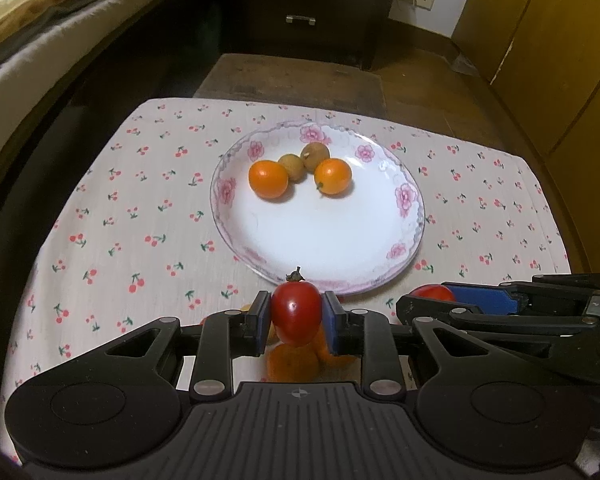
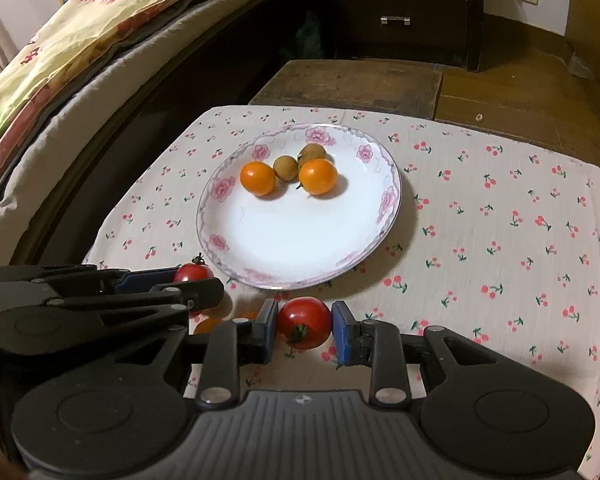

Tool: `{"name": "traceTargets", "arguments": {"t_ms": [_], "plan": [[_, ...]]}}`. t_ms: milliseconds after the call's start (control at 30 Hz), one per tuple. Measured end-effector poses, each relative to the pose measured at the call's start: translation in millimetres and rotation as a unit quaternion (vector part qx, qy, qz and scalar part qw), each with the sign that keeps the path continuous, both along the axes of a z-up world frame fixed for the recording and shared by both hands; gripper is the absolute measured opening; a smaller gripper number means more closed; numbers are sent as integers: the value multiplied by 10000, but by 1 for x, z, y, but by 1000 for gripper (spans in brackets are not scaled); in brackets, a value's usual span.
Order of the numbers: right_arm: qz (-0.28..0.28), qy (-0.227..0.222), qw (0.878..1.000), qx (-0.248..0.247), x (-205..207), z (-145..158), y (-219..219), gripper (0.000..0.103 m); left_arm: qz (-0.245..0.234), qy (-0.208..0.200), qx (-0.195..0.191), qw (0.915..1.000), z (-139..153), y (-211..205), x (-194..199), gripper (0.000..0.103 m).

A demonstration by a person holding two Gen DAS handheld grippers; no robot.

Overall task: Organize fruits
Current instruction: 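Carry both tomatoes over the white plate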

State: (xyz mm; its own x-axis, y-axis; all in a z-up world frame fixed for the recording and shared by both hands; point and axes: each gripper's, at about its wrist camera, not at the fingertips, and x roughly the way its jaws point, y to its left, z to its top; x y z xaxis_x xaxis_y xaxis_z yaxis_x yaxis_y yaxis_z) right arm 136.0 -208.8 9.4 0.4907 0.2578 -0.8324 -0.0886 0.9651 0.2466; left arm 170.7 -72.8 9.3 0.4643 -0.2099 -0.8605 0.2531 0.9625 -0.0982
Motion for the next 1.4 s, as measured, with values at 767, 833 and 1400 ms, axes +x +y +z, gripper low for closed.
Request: {"name": "traceTargets", "arguments": {"t_ms": [767, 833, 1400], "plan": [[-82, -7, 10000, 42, 36, -10, -10, 31, 70, 59, 24, 10000, -9, -9, 37, 33], [-72, -26, 10000, 32, 39, -10, -10, 31, 97, 63, 25, 9999, -10, -9, 40, 33], [-99, -26, 9999, 129, 59, -22, -13, 31, 238, 135, 61, 9996, -21, -10, 59, 33]]}}
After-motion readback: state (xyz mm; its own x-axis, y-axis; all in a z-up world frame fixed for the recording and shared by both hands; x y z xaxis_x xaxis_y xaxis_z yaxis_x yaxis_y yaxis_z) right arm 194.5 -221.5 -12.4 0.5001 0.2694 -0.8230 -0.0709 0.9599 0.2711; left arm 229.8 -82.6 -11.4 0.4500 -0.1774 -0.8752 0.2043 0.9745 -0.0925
